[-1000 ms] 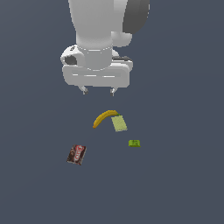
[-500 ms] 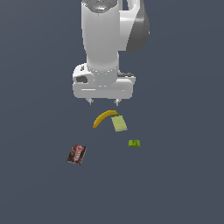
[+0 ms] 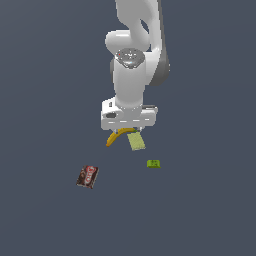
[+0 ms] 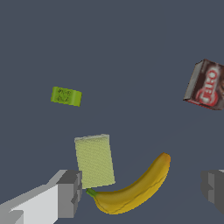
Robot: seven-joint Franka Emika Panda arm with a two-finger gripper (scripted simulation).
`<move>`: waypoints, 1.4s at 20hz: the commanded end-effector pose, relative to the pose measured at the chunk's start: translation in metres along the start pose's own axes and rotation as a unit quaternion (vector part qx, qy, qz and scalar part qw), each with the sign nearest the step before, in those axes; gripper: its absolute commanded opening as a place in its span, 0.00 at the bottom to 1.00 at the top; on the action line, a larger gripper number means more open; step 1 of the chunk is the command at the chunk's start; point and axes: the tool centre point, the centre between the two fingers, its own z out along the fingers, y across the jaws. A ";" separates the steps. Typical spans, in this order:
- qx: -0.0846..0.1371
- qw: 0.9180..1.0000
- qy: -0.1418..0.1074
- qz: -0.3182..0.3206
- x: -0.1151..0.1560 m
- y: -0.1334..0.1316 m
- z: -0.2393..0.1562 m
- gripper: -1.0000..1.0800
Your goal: Pick up a designated object from a clutter of objects.
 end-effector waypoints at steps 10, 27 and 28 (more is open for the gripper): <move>0.007 0.998 -0.001 -0.060 -0.037 -0.039 0.092 0.96; 0.011 0.996 -0.001 -0.084 -0.058 -0.055 0.127 0.96; 0.011 0.996 -0.001 -0.084 -0.058 -0.055 0.128 0.96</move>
